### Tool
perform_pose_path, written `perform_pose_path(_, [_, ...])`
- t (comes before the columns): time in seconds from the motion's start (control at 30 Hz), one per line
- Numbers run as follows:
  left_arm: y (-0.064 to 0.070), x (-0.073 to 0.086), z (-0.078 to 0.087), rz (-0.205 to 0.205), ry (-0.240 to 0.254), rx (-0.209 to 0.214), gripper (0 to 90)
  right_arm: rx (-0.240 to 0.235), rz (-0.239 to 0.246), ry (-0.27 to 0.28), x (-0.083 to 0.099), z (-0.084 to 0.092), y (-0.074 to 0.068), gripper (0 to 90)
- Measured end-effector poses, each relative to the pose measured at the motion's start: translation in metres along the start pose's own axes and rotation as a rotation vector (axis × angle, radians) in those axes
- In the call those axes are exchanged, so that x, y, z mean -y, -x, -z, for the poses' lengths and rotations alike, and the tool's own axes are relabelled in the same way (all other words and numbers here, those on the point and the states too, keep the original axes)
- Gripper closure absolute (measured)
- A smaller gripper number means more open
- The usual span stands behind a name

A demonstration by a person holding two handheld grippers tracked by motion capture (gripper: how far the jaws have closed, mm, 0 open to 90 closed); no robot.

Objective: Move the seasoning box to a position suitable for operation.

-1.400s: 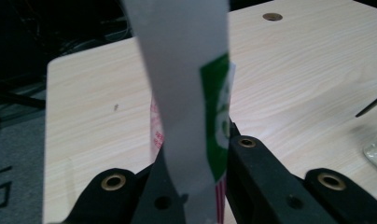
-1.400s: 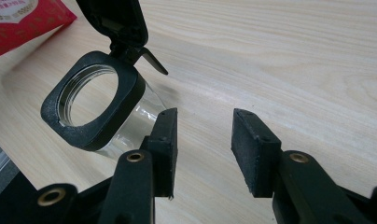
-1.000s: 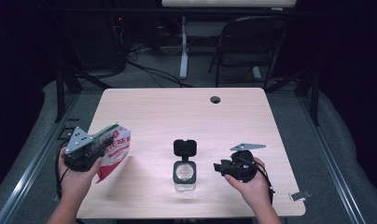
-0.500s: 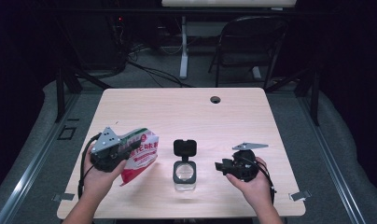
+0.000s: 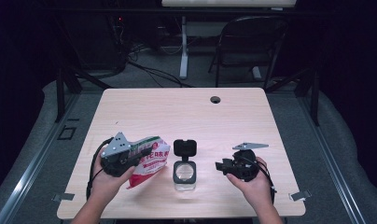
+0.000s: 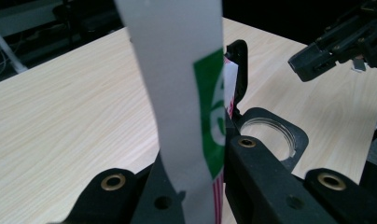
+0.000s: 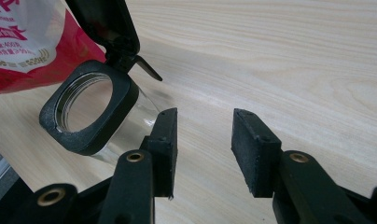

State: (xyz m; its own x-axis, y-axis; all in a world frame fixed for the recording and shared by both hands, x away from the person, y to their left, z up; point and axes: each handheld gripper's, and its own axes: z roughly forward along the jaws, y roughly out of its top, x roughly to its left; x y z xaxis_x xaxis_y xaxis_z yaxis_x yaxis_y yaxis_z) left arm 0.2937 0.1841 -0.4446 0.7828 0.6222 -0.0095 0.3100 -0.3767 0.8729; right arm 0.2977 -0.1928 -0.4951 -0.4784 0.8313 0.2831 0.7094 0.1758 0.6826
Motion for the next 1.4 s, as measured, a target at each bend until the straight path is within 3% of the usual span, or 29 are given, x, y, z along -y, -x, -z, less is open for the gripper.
perform_pose_path(0.1, [-0.004,0.014,-0.003,0.002,-0.023,0.047,90.0,-0.001,-0.002,-0.004,0.0,0.0,0.0,61.1])
perform_pose_path(0.33, [-0.013,0.041,0.011,0.025,0.007,0.134,90.0,-0.002,0.0,-0.002,0.0,0.0,-0.001,61.0])
perform_pose_path(0.4, [-0.015,0.05,0.013,0.031,0.006,0.13,89.7,-0.001,0.003,-0.001,0.0,0.0,-0.002,61.0])
perform_pose_path(0.47, [-0.018,0.056,0.017,0.057,0.034,0.141,89.0,-0.001,0.005,-0.001,0.0,-0.001,-0.003,61.0])
perform_pose_path(0.67, [-0.021,0.065,0.024,0.104,0.074,0.128,84.5,-0.005,0.018,-0.002,-0.001,-0.003,-0.006,61.0])
perform_pose_path(1.13, [-0.015,0.077,0.025,0.108,0.058,0.119,82.0,-0.009,0.034,0.002,-0.003,-0.002,-0.008,60.9])
perform_pose_path(1.4, [-0.015,0.081,0.025,0.126,0.061,0.101,89.3,-0.017,0.046,0.001,-0.005,-0.001,-0.014,60.8])
